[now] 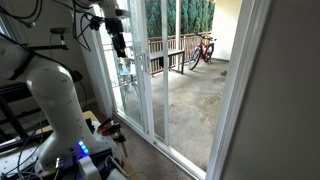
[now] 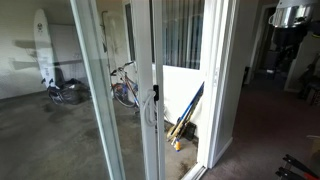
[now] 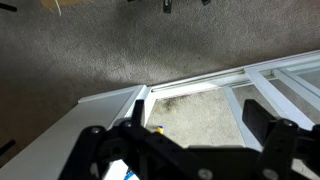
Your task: Slide the glass door to the right.
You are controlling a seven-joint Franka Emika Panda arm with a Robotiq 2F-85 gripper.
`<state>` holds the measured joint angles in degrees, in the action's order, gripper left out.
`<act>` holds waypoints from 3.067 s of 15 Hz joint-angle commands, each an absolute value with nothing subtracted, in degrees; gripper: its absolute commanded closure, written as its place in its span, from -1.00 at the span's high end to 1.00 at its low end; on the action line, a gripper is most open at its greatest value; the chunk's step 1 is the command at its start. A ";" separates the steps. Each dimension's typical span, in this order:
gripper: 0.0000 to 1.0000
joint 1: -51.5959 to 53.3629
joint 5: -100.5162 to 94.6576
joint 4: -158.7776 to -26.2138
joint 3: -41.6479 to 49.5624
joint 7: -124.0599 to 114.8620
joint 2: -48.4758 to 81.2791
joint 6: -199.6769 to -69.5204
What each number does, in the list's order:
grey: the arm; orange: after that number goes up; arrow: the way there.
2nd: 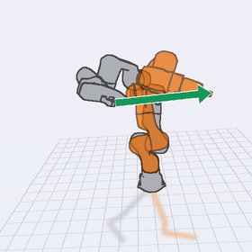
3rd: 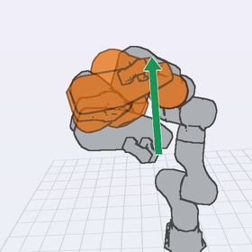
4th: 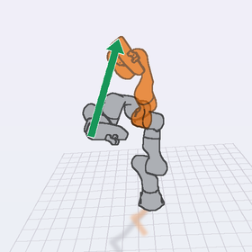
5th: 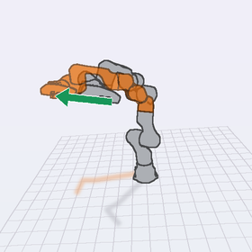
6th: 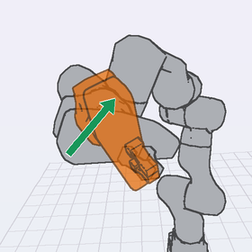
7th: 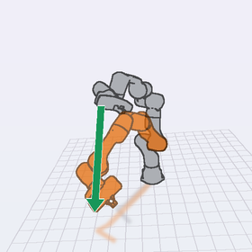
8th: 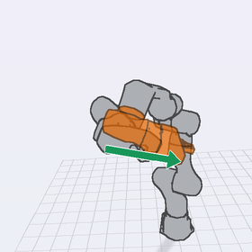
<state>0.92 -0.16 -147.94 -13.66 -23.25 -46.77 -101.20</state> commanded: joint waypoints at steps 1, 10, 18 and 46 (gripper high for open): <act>1.00 0.80 0.08 -146.62 -14.86 -24.98 -44.34 -105.18; 1.00 -2.31 -3.65 -137.45 -23.01 -39.39 -26.55 -136.50; 1.00 -0.42 -12.83 -125.06 -23.90 -45.51 -11.51 -138.76; 1.00 17.86 -15.02 -103.01 -15.32 -40.83 14.18 -126.90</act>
<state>15.50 -13.18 -106.58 -16.95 -41.41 10.08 -125.86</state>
